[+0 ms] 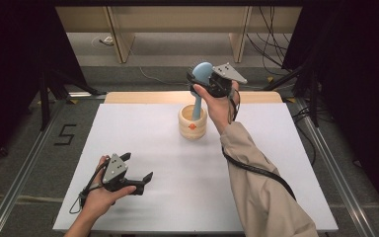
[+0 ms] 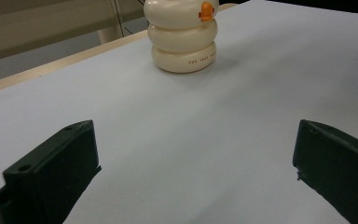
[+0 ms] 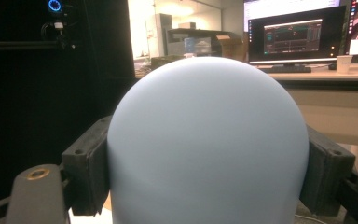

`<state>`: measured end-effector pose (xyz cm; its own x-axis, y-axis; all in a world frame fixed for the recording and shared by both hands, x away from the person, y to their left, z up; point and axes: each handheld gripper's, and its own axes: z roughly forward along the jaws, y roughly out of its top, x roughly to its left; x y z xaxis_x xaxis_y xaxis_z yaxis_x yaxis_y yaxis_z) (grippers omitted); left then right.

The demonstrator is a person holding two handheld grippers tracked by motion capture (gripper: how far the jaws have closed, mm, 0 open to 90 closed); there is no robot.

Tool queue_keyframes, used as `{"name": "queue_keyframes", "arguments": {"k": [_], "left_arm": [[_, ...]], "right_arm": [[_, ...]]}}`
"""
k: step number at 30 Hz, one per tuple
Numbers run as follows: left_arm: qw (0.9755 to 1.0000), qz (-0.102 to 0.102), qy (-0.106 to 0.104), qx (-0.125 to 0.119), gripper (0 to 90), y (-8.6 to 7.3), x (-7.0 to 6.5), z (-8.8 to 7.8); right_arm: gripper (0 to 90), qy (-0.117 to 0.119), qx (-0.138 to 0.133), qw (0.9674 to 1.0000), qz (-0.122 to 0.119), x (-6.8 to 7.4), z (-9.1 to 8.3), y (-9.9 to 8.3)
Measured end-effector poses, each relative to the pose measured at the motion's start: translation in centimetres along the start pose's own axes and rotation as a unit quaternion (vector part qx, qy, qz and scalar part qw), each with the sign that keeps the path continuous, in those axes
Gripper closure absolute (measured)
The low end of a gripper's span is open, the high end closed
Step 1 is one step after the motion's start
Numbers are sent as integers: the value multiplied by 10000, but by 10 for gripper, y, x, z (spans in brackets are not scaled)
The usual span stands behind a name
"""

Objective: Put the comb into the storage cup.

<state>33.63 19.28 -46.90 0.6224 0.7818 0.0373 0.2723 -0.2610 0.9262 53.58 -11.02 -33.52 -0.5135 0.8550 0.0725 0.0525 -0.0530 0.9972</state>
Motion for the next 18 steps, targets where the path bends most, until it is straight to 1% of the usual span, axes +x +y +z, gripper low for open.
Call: {"name": "queue_keyframes", "arguments": {"k": [9,18], "left_arm": [[10000,1,-9,3,0,0,0,0],[10000,-3,-9,2,0,0,0,0]], "right_arm": [[203,-26,55,10000,23,-1,2,-4],[203,-50,92,9999,-5,-1,5,-8]]}}
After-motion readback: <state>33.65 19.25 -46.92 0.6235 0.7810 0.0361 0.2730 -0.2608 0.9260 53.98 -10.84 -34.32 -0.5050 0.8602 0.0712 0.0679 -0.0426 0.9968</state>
